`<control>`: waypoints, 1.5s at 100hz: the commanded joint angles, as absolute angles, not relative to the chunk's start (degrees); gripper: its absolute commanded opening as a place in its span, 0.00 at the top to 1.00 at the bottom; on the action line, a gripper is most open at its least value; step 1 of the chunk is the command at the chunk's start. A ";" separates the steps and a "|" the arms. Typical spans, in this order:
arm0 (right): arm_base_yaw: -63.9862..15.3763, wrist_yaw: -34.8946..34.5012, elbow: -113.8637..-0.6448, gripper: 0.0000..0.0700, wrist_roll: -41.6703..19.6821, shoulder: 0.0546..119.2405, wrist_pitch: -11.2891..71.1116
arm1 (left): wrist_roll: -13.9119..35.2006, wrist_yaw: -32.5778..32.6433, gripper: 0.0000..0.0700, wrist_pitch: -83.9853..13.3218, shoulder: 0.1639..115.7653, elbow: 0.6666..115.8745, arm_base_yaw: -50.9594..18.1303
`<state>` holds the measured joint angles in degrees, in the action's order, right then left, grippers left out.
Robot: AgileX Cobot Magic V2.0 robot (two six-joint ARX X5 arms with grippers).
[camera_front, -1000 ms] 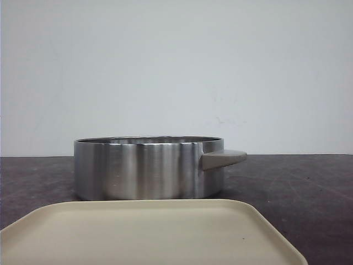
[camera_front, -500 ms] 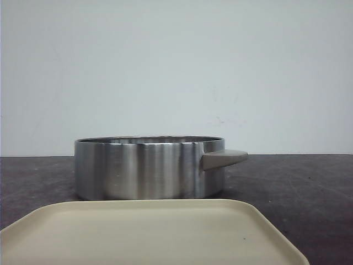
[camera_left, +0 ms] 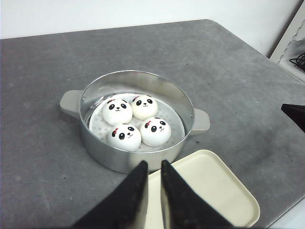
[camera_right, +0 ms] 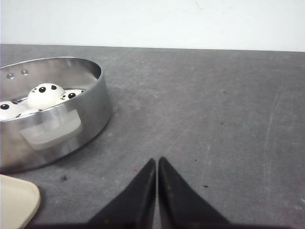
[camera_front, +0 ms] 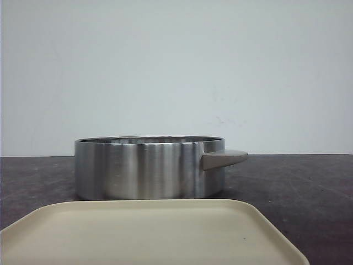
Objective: Steam buns
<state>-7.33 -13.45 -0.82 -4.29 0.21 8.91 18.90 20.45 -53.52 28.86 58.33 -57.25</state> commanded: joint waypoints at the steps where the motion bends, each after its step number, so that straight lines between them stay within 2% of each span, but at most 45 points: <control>1: -7.35 -13.50 -0.67 0.99 -3.77 0.23 9.02 | 19.11 20.38 1.00 -52.75 29.10 59.29 -57.87; 46: -7.35 -13.50 -0.67 0.99 -3.77 0.23 9.02 | 19.11 20.38 1.00 -52.73 29.10 59.29 -57.87; 63: -7.35 -13.50 -0.67 0.99 -3.77 0.21 9.02 | 12.62 21.45 1.00 -52.60 27.40 59.29 -55.46; 72: -7.35 -13.50 -0.67 0.99 -3.77 0.23 9.02 | 9.13 21.06 1.00 -47.42 25.54 57.10 -50.85; 84: -7.35 -13.50 -0.67 0.99 -3.77 0.23 9.02 | 3.81 16.91 1.00 -28.56 20.01 44.51 -41.69; 92: -7.35 -13.52 -0.67 0.99 -3.77 0.23 9.02 | 4.38 13.21 1.00 -15.35 15.77 33.52 -34.48; 100: -7.35 -13.50 -0.67 0.99 -3.77 0.23 9.02 | 6.85 7.01 1.00 -7.73 12.47 24.23 -27.86; 109: -7.35 -13.52 -0.67 0.99 -3.77 0.23 9.02 | 8.40 3.07 1.00 -5.50 10.13 16.86 -22.00; 132: -7.35 -13.50 -0.67 0.99 -3.77 0.23 9.02 | 7.75 3.18 1.00 -6.96 5.65 6.55 -11.03; 150: -7.35 -13.52 -0.67 0.99 -3.77 0.23 9.02 | 8.40 3.16 1.00 -6.39 1.34 0.89 -4.93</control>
